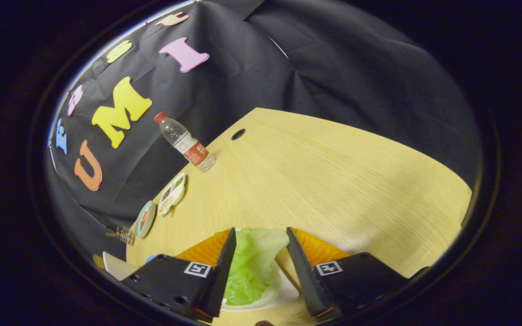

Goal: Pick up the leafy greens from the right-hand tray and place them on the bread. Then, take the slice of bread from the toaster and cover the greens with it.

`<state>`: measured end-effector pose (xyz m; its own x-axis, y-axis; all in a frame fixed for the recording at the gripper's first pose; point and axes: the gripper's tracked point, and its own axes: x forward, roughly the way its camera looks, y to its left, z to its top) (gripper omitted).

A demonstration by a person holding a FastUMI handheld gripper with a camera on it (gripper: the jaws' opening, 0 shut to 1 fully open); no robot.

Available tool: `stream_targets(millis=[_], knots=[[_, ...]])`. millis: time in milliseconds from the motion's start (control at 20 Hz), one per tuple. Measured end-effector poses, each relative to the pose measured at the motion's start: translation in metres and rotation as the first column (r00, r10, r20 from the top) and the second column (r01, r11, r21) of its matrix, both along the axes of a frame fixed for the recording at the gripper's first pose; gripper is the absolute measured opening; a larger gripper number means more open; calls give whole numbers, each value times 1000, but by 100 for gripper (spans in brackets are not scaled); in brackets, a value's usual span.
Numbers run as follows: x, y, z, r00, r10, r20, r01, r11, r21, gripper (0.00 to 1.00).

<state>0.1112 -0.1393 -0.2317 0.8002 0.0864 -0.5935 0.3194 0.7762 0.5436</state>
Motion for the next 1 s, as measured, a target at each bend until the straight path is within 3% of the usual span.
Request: stream_targets(millis=[100,150,250,300,650,1000], knots=[[2,-5,0,1000,-16,6,16,1000,1,40],[1,-5,2,1000,-15,14,15,1000,-1,23],[0,-7,5,1000,-9,24,9,1000,-5,4],[0,-4,10,999,12,36,-12,1000,1,1],[-15,12,70,983,61,174,-57,998,-25,0],[-42,61,146,953,117,280,-99,992,-77,0]])
